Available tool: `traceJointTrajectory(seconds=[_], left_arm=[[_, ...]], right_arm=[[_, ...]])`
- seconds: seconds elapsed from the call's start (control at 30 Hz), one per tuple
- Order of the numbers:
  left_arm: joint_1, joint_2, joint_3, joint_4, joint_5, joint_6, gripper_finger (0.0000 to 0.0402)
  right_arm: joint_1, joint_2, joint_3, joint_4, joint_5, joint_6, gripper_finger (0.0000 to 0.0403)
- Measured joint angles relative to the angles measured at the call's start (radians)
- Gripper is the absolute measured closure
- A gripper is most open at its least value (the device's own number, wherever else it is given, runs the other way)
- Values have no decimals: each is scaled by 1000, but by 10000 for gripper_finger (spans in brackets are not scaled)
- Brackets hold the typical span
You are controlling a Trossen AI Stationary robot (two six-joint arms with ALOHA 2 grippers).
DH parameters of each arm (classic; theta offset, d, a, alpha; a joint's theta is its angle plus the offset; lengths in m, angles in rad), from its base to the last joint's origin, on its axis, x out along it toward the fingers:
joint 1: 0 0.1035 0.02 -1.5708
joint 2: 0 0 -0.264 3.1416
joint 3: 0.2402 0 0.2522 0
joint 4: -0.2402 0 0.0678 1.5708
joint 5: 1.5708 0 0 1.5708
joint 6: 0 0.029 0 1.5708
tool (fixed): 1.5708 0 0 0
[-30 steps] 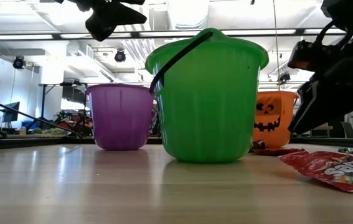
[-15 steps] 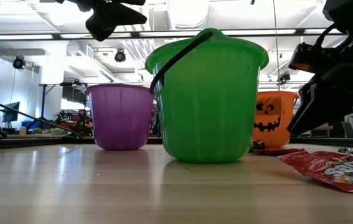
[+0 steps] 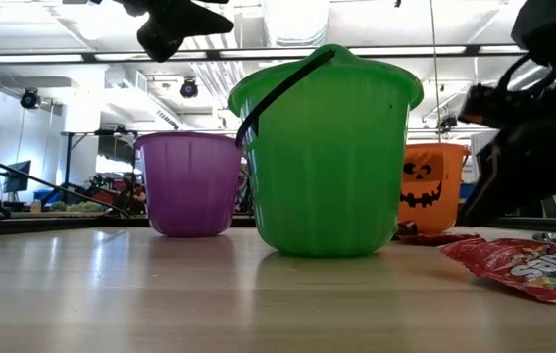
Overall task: Organize candy in baskets
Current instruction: Put the red candy into the purple bucket
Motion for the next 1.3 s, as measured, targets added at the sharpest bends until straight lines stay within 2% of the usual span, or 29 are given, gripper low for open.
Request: traceJointTrajectory(seconds=[0.17, 0.43, 0.6, 0.97, 1.3], left_arm=[[0, 0, 0, 7, 0, 1, 240], [0, 0, 0, 14, 0, 1, 240], [0, 0, 0, 20, 0, 1, 240], [0, 7, -4, 32, 0, 1, 240], [0, 54, -4, 51, 0, 0, 240]], right_arm=[[0, 89, 14, 3, -3, -1, 195], [0, 140, 31, 3, -6, 0, 205], [0, 136, 31, 3, -18, 0, 244], [0, 119, 30, 1, -36, 1, 380], [0, 41, 54, -84, -43, -9, 394]])
